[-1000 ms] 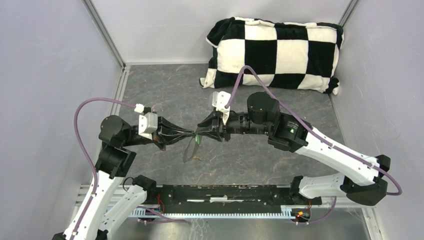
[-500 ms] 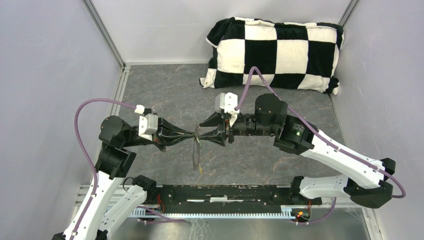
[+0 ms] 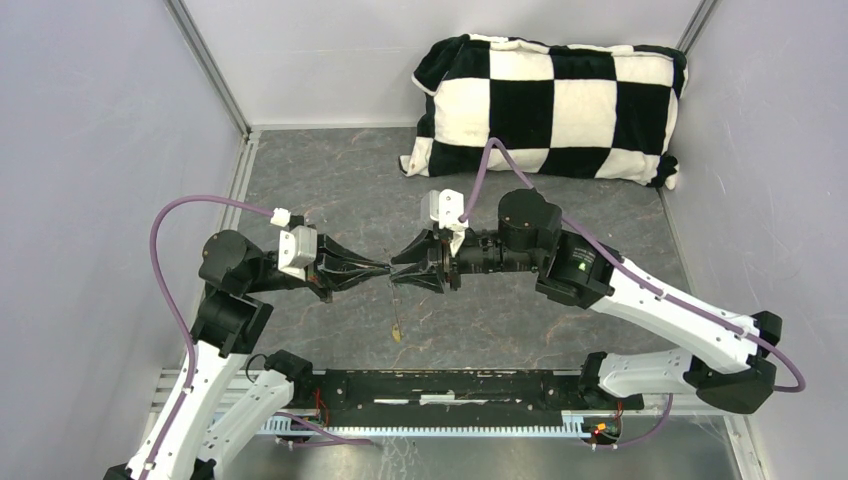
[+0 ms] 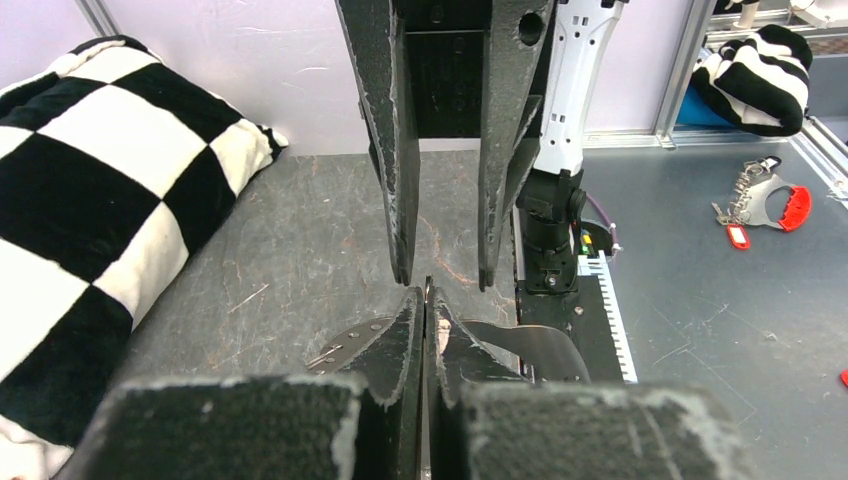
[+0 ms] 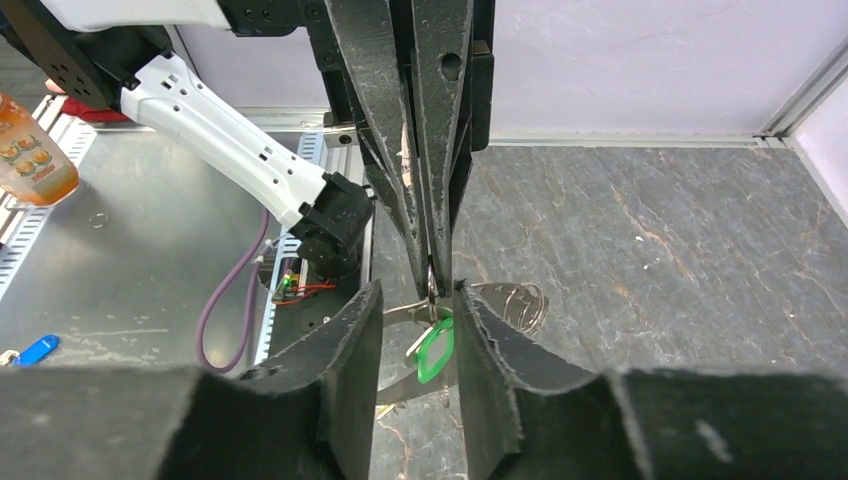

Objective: Put the keys on the keyring
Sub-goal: Adjust the key on the keyring.

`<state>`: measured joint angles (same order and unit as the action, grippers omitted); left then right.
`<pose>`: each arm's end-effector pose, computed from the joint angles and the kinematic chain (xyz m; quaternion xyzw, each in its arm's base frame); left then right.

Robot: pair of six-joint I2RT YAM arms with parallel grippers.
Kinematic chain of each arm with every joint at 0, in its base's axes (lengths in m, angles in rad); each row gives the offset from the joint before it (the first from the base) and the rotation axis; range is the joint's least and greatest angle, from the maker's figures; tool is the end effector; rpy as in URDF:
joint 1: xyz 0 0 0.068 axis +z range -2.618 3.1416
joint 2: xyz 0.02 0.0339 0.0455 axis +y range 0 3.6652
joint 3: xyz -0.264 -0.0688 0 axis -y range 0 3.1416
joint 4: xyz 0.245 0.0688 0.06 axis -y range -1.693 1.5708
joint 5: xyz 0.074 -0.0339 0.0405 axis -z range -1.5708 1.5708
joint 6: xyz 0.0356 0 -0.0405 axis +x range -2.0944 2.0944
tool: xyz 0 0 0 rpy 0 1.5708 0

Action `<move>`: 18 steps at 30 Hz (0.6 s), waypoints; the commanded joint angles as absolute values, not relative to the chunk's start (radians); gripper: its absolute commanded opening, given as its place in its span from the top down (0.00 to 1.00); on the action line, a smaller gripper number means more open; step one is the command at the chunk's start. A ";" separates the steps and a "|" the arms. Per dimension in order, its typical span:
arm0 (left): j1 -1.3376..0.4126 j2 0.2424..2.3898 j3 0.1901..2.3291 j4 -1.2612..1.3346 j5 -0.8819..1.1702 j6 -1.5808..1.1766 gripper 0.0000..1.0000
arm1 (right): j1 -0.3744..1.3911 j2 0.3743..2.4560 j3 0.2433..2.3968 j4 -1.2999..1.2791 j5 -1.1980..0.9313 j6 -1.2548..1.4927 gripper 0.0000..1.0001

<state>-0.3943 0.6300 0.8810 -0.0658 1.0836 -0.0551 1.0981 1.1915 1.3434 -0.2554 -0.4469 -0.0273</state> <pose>0.0971 -0.0745 0.4047 0.4835 0.4724 -0.4680 0.5693 0.1051 0.2393 0.4442 -0.5119 0.5334 0.4747 0.4776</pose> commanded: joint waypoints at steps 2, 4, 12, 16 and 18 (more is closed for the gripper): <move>-0.397 0.624 0.910 -0.035 1.101 -0.042 0.98 | 1.094 1.217 1.341 -0.178 -0.482 -0.004 0.68; -0.397 0.620 0.912 -0.035 1.103 -0.044 0.98 | 1.093 1.223 1.340 -0.183 -0.482 -0.004 0.73; -0.397 0.609 0.910 -0.035 1.107 -0.043 0.98 | 1.083 1.193 1.308 -0.198 -0.467 -0.003 0.68; -0.397 0.609 0.911 -0.035 1.110 -0.041 0.98 | 1.081 1.175 1.290 -0.192 -0.468 -0.002 0.58; -0.397 0.609 0.912 -0.035 1.110 -0.041 0.98 | 1.080 1.173 1.286 -0.183 -0.473 -0.001 0.59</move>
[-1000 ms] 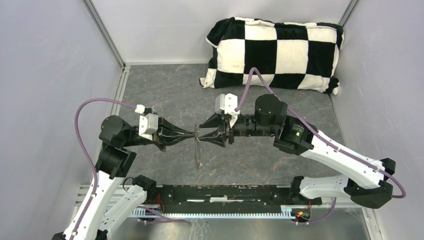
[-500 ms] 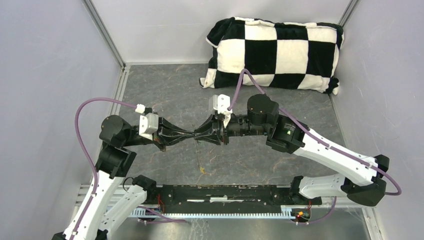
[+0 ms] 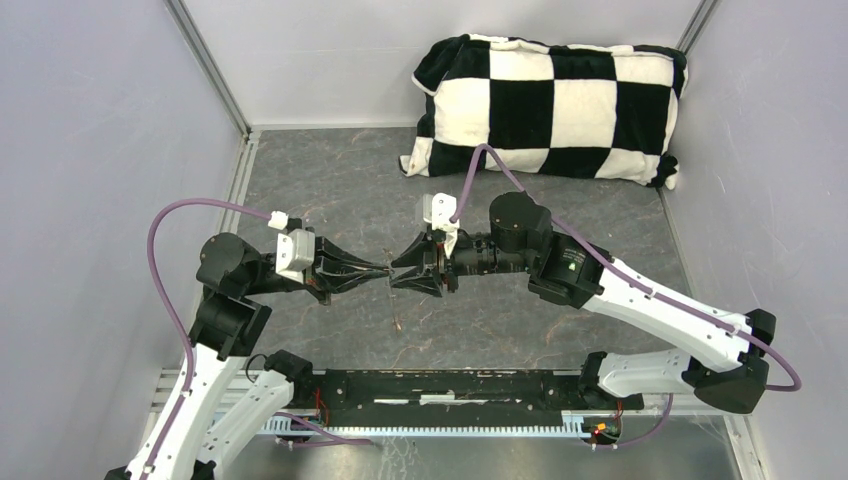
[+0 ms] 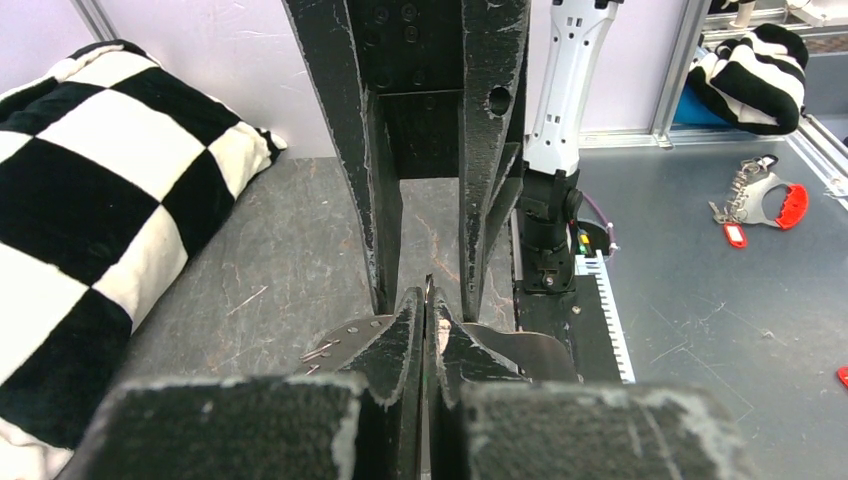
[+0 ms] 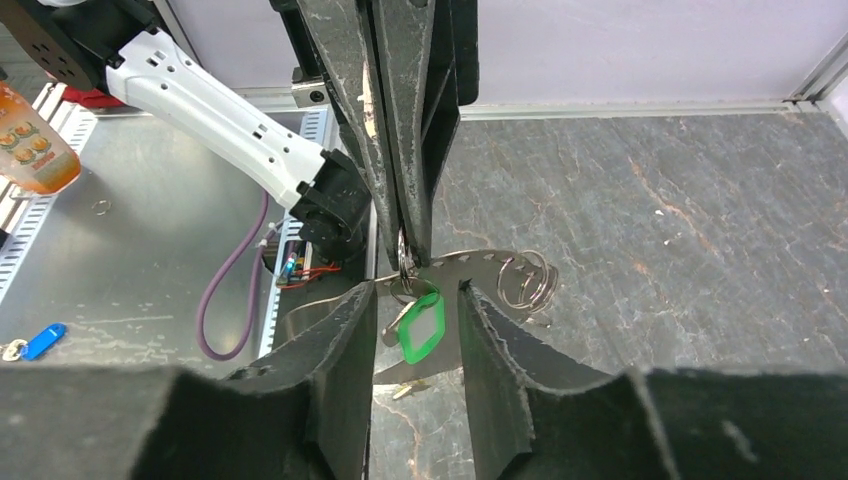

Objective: Put the keys on the keyring
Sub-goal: Adjust the key on the keyring.

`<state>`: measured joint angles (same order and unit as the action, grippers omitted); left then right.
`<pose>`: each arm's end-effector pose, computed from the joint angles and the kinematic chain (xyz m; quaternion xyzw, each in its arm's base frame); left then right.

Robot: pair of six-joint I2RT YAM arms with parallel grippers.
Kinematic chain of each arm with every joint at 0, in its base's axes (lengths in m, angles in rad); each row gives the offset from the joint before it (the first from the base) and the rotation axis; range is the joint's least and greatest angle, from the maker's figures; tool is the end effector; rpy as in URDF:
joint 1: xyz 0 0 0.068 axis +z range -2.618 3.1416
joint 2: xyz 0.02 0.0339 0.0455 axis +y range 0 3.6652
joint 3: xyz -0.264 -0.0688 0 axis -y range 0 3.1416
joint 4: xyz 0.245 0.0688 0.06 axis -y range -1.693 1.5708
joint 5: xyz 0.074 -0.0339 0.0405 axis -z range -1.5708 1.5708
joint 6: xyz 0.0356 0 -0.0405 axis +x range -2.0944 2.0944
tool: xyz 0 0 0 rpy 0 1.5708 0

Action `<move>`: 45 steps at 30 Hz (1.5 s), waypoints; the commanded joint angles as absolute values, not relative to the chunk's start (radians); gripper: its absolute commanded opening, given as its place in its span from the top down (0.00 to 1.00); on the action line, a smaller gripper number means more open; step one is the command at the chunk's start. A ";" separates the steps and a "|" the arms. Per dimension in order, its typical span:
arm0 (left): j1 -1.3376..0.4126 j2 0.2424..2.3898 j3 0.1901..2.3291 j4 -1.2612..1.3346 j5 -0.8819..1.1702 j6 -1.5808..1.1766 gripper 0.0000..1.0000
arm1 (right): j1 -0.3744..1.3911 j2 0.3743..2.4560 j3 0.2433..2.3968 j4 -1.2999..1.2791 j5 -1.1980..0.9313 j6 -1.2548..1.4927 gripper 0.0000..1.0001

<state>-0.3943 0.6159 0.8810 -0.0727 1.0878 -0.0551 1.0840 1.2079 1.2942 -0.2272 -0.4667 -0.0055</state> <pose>0.0932 -0.0729 0.4054 0.4855 0.4689 -0.4679 0.5705 0.1121 0.2461 0.4263 -0.5104 0.5498 0.4773 0.4576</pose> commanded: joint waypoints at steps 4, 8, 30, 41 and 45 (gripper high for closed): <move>-0.397 0.609 0.913 -0.036 1.111 -0.044 0.98 | 1.080 1.175 1.286 -0.155 -0.487 0.037 0.67; -0.397 0.608 0.916 -0.043 1.115 -0.043 0.98 | 1.078 1.185 1.285 -0.125 -0.505 0.050 0.71; -0.396 0.606 0.931 -0.120 1.151 0.024 0.95 | 1.076 1.185 1.308 -0.203 -0.517 0.028 1.00; -0.397 0.787 1.150 -0.906 1.118 0.707 0.57 | 1.077 1.322 1.510 -0.577 -0.488 -0.082 0.99; -0.397 0.815 1.138 -0.922 1.085 0.732 0.59 | 1.084 1.349 1.541 -0.610 -0.487 -0.090 1.00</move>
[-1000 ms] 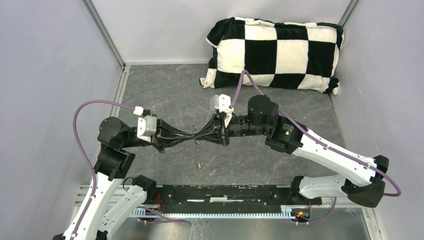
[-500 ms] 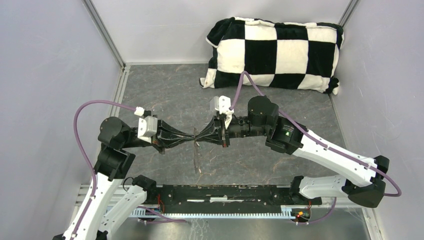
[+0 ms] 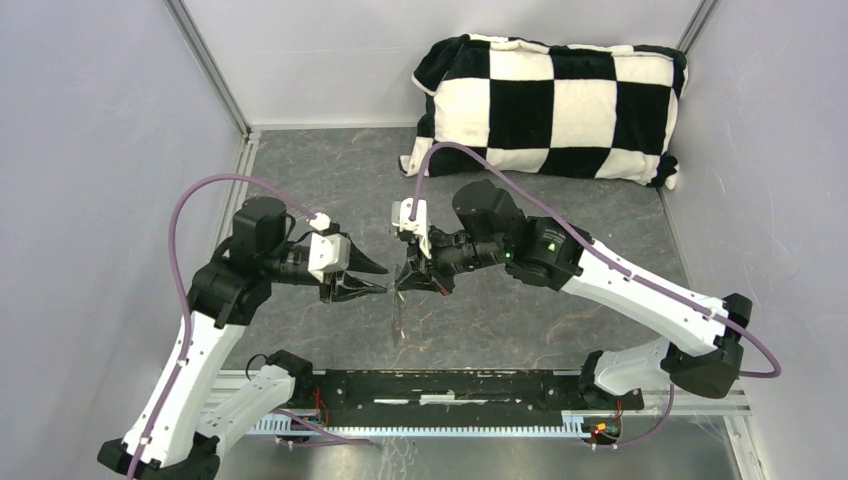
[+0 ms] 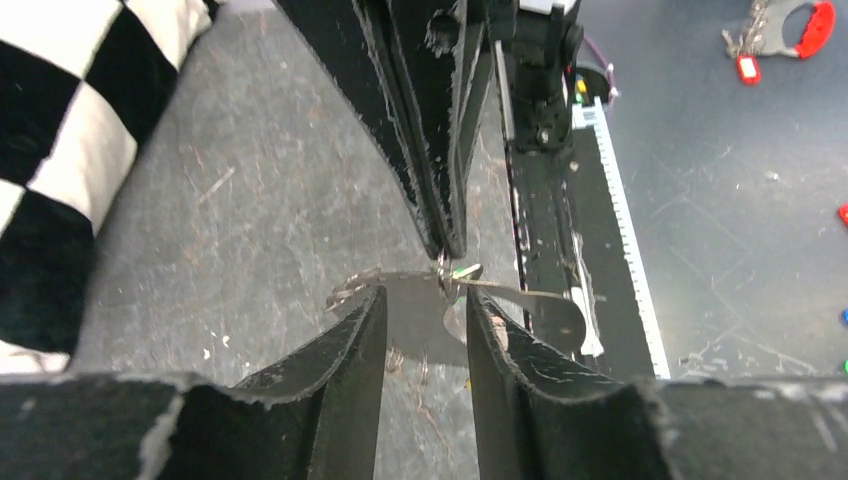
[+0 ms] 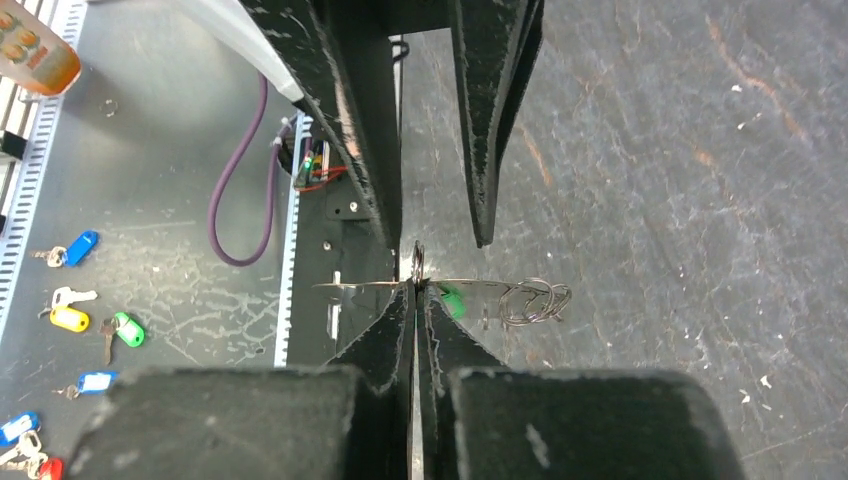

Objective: Put the keys on the keyring
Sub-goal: Adjust the key on the keyring.

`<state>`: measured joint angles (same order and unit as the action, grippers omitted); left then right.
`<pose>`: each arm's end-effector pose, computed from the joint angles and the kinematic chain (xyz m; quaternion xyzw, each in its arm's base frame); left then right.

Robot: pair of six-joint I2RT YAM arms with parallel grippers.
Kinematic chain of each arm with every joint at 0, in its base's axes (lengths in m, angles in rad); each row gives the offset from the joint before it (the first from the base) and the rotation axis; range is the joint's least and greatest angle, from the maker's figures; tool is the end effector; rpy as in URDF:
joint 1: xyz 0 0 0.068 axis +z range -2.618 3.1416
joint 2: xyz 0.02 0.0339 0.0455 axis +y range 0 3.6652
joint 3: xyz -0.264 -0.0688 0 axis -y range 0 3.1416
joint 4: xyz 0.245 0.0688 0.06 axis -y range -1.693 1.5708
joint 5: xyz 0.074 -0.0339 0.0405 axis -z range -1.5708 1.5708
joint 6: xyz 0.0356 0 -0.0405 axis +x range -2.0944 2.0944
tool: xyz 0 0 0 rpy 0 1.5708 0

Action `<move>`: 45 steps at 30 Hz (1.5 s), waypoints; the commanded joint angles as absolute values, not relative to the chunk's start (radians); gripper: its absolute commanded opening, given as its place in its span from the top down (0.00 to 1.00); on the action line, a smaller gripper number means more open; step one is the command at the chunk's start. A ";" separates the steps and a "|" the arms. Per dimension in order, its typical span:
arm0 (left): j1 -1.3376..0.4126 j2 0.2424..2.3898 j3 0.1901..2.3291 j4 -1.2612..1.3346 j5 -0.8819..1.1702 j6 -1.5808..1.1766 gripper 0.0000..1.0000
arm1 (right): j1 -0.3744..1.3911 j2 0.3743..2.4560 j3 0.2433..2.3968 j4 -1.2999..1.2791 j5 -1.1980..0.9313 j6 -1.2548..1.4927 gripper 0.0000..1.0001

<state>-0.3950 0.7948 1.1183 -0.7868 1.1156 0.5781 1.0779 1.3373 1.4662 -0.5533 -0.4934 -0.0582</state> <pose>0.1063 -0.0790 0.3966 0.5835 0.5077 -0.4075 0.4855 0.1225 0.2636 0.4179 -0.5500 0.6155 0.4357 0.3589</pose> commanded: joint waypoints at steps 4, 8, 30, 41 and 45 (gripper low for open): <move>-0.397 0.829 1.137 -0.921 1.093 0.746 0.63 | 1.095 1.376 1.570 -0.633 -0.479 -0.097 1.00; -0.401 0.852 1.140 -0.922 1.103 0.739 0.67 | 1.106 1.411 1.609 -0.662 -0.470 -0.105 1.00; -0.425 0.848 1.127 -0.845 1.150 0.707 0.98 | 1.114 1.364 1.640 -0.598 -0.400 -0.083 0.73; -0.423 0.702 0.927 -0.064 1.123 0.004 0.98 | 1.074 1.064 1.245 -0.225 -0.381 0.067 0.51; -0.423 0.704 0.943 -0.051 1.129 0.004 0.98 | 1.074 1.040 1.169 -0.161 -0.401 0.089 0.45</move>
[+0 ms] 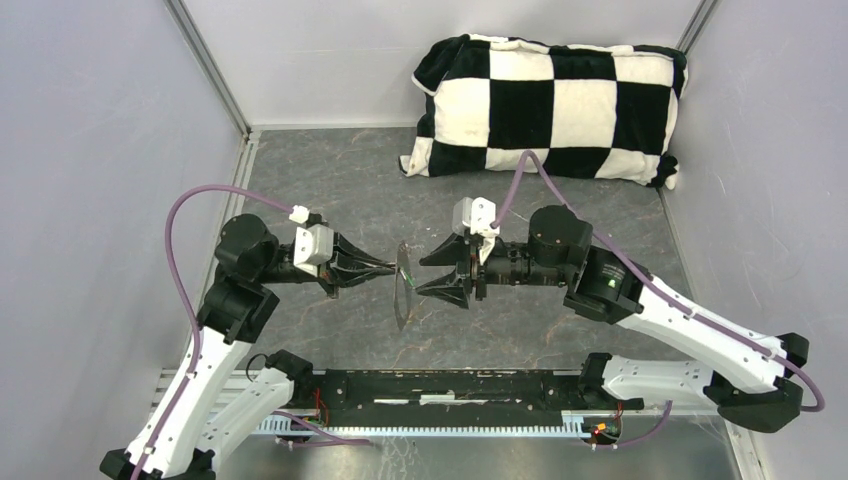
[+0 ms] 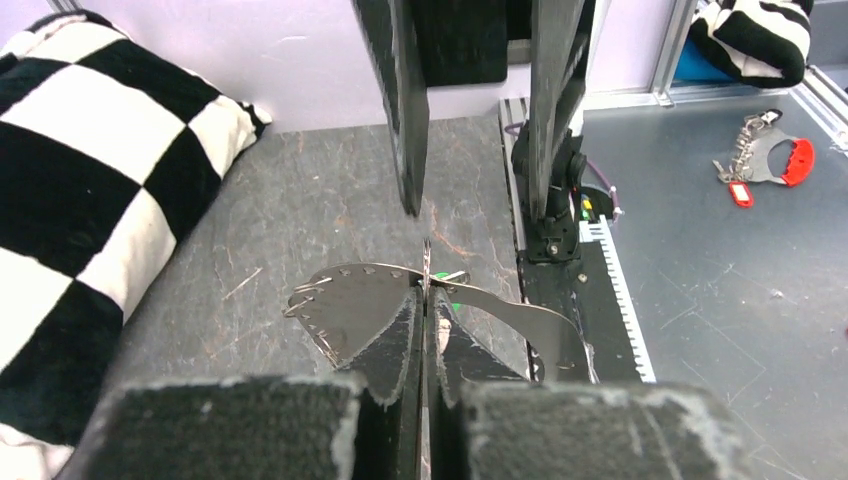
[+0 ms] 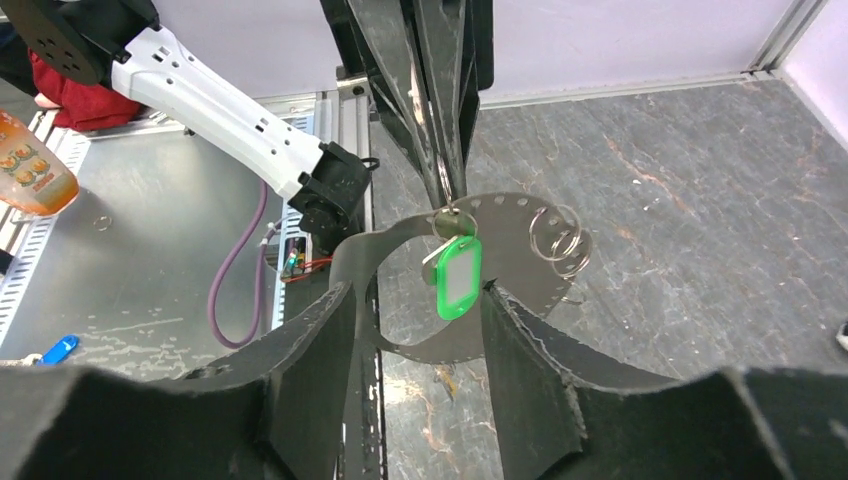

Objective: Put the keys on the keyring
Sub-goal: Adjust the key on the keyring.

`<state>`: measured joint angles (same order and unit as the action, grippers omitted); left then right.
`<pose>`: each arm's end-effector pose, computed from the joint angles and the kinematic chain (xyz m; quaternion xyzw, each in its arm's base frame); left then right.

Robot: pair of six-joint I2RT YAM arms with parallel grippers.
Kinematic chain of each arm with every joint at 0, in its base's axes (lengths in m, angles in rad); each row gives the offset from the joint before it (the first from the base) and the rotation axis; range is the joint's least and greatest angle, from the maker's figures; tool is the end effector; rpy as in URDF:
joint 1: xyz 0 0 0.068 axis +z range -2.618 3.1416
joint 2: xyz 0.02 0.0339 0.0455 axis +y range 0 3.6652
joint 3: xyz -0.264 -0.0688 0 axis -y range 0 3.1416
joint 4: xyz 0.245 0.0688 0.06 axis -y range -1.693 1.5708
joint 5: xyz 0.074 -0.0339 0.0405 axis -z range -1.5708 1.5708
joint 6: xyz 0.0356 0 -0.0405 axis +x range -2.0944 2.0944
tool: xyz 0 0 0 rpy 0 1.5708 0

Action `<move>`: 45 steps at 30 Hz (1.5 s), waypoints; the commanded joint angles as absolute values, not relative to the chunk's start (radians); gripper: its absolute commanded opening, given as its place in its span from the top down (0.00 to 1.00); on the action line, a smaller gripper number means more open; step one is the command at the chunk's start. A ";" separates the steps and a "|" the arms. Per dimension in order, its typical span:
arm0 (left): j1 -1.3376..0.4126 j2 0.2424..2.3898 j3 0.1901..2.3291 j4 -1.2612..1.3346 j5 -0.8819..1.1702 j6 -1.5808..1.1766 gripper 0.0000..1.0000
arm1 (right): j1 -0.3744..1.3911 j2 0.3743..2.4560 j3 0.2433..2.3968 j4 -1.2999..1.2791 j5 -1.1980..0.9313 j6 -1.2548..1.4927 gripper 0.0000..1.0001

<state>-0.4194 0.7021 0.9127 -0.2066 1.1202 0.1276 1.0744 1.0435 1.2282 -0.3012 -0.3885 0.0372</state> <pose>0.1102 -0.0842 0.3942 0.5239 0.4740 -0.4582 0.5394 0.0944 0.2027 0.4332 -0.4748 0.5730 0.4666 0.4780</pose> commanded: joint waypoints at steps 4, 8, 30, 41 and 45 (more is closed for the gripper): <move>-0.425 0.705 0.954 -0.046 1.127 0.003 0.98 | 1.073 1.066 1.150 -0.120 -0.430 0.103 0.39; -0.423 0.702 0.954 -0.046 1.127 -0.028 0.98 | 1.074 1.100 1.153 -0.082 -0.440 0.107 0.42; -0.424 0.703 0.935 -0.243 1.172 0.170 0.98 | 1.075 1.186 1.297 -0.224 -0.501 0.045 0.97; -0.423 0.704 0.937 -0.292 1.165 0.215 0.98 | 1.075 1.204 1.323 -0.263 -0.531 0.035 0.98; -0.423 0.702 0.937 -0.292 1.170 0.209 0.98 | 1.075 1.224 1.347 -0.288 -0.527 0.021 0.94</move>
